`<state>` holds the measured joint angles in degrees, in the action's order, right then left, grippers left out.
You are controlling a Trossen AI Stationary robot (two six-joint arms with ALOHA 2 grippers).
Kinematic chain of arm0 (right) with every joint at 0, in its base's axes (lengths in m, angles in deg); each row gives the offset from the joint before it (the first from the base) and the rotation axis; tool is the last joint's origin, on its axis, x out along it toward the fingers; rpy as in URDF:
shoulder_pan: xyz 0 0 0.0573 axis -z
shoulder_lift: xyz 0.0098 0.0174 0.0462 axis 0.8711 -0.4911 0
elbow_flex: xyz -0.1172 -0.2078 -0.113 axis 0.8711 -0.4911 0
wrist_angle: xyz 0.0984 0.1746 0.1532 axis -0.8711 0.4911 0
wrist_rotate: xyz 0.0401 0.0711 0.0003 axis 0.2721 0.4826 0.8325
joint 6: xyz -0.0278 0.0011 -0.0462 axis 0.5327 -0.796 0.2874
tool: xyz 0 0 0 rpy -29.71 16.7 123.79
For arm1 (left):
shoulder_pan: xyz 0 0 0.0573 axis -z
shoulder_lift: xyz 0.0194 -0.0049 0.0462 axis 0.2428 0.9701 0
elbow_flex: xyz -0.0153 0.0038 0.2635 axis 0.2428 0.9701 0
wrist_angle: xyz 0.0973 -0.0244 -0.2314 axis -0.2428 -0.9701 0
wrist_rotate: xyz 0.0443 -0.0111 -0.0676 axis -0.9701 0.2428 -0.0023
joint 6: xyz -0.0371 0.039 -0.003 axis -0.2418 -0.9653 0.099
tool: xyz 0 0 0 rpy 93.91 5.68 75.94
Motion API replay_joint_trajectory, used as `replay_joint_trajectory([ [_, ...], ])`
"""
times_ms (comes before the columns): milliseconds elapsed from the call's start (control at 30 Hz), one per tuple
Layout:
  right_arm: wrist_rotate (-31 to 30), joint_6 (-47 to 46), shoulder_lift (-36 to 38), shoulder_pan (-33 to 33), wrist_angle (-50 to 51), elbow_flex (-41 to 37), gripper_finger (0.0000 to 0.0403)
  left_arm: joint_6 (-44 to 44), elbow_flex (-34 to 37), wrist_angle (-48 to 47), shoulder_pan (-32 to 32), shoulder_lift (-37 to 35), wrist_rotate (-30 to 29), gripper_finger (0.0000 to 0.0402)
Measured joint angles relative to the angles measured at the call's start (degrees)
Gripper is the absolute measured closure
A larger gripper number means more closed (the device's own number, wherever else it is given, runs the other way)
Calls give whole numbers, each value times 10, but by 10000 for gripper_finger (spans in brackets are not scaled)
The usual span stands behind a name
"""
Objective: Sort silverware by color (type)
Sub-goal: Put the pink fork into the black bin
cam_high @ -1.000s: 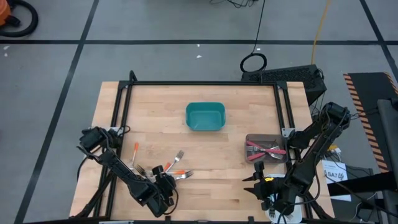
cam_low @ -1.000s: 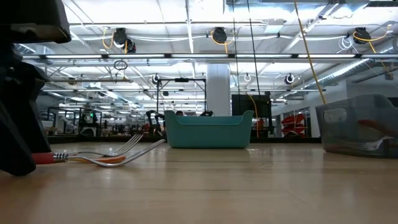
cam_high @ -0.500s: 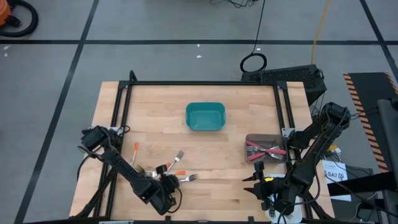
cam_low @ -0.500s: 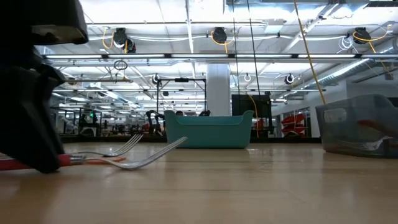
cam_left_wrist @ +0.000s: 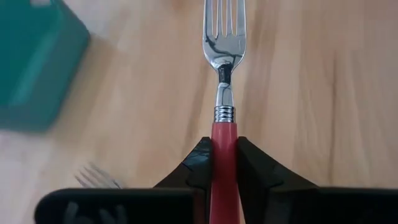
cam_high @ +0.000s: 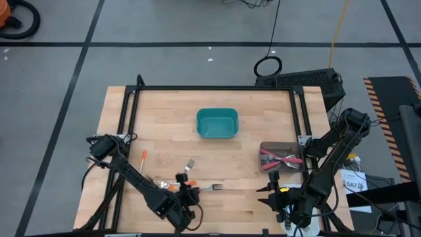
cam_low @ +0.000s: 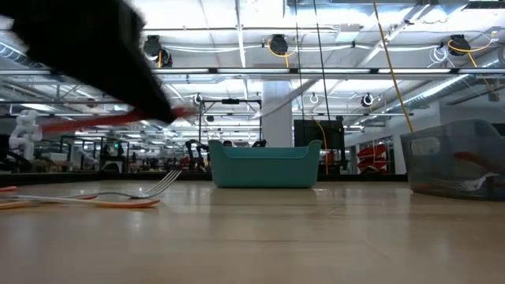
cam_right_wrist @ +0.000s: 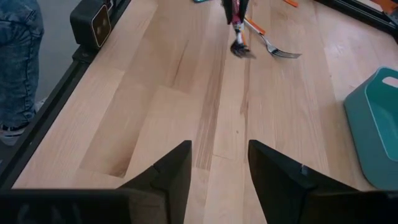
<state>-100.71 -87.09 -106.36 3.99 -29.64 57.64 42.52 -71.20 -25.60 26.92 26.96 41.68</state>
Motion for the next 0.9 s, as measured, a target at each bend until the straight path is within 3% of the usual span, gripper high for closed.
replay_joint_trajectory([
  [233, -2, -2, 0, 0, -1, 0, 252, -103, -78, 1, -19, -1, -39, 356],
  [400, -14, -6, 0, 7, -2, 0, 252, -154, -111, 30, -30, -1, -113, 357],
  [567, -82, -13, 0, 11, -14, -11, 252, -228, -112, 133, -35, -2, -132, 357],
  [733, -107, -14, 0, 19, -53, -26, 252, -258, -112, 229, -45, -2, -133, 357],
  [900, -109, 8, 0, 35, -114, -37, 252, -332, -113, 458, -47, -3, -128, 357],
])
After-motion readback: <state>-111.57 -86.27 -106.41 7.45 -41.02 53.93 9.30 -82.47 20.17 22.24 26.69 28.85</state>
